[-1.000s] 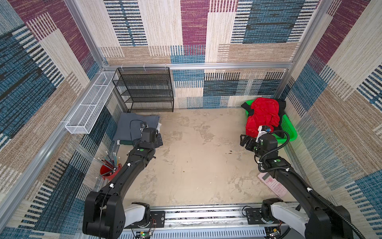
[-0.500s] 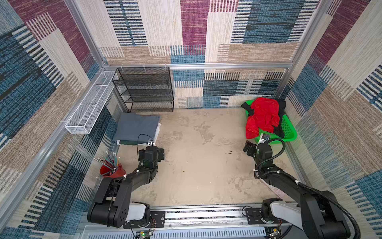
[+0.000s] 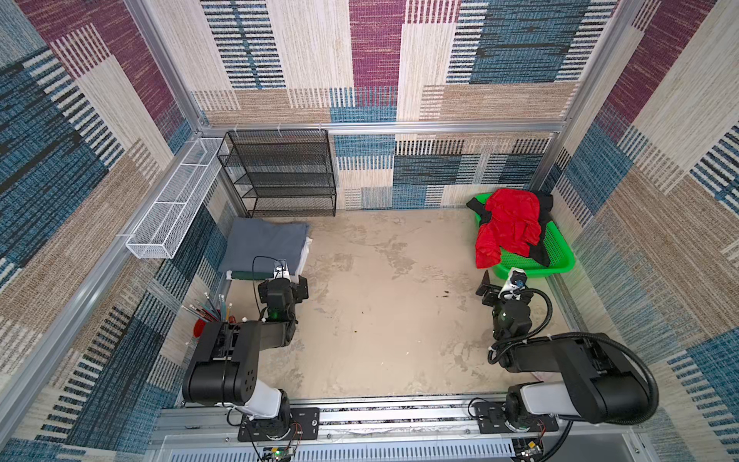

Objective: Fold and stack the t-shirts

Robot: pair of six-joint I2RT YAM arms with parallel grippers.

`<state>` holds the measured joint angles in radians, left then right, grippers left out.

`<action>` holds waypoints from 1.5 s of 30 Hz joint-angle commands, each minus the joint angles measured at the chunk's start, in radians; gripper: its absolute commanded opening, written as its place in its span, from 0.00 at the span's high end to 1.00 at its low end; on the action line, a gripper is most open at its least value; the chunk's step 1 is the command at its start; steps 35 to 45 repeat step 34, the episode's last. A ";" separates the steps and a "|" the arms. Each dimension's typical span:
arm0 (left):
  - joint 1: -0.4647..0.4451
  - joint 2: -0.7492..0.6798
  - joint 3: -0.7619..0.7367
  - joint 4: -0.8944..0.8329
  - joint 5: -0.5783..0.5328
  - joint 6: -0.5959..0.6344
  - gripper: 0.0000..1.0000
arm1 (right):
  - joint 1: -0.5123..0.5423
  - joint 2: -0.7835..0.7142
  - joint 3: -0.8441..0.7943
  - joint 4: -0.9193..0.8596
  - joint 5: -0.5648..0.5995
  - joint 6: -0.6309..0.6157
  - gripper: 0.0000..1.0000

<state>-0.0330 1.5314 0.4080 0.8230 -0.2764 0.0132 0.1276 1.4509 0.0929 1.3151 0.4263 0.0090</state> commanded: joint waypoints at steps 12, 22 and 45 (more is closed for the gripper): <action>0.002 0.003 -0.003 0.033 0.020 -0.029 0.00 | -0.126 0.079 0.070 0.065 -0.295 0.011 0.01; 0.001 0.003 -0.002 0.032 0.019 -0.028 0.00 | -0.126 0.095 0.061 0.110 -0.549 -0.089 0.02; 0.002 0.003 -0.003 0.034 0.019 -0.027 0.00 | -0.131 0.096 0.100 0.039 -0.484 -0.057 0.02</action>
